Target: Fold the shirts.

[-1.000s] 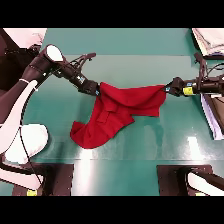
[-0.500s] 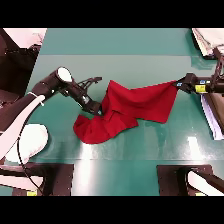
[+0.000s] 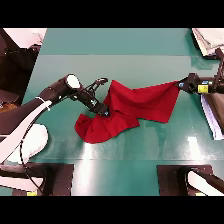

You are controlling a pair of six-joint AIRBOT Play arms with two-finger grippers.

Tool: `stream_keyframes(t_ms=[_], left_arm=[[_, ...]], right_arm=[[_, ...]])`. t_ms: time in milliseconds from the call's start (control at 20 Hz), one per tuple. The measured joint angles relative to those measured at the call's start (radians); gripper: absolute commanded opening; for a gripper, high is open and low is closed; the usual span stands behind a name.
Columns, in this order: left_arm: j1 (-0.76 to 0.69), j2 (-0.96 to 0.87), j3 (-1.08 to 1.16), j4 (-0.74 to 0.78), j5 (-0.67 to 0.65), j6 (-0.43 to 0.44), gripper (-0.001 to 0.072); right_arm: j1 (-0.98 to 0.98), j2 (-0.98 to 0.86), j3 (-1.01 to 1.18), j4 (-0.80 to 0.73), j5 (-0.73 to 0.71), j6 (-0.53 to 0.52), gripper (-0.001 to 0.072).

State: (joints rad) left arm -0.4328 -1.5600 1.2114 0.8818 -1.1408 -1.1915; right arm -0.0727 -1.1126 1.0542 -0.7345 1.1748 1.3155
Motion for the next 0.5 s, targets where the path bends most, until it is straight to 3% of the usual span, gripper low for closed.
stream_keyframes(t_ms=[150,500], left_arm=[[-0.019,-0.005,-0.002,0.008,0.006,-0.008,0.0025],[-0.010,0.037,0.022,0.052,-0.016,-0.045,0.0027]], right_arm=[[0.000,0.000,0.000,0.000,0.003,0.000,0.0015],[-0.002,0.018,0.010,0.000,0.005,0.000,0.0015]])
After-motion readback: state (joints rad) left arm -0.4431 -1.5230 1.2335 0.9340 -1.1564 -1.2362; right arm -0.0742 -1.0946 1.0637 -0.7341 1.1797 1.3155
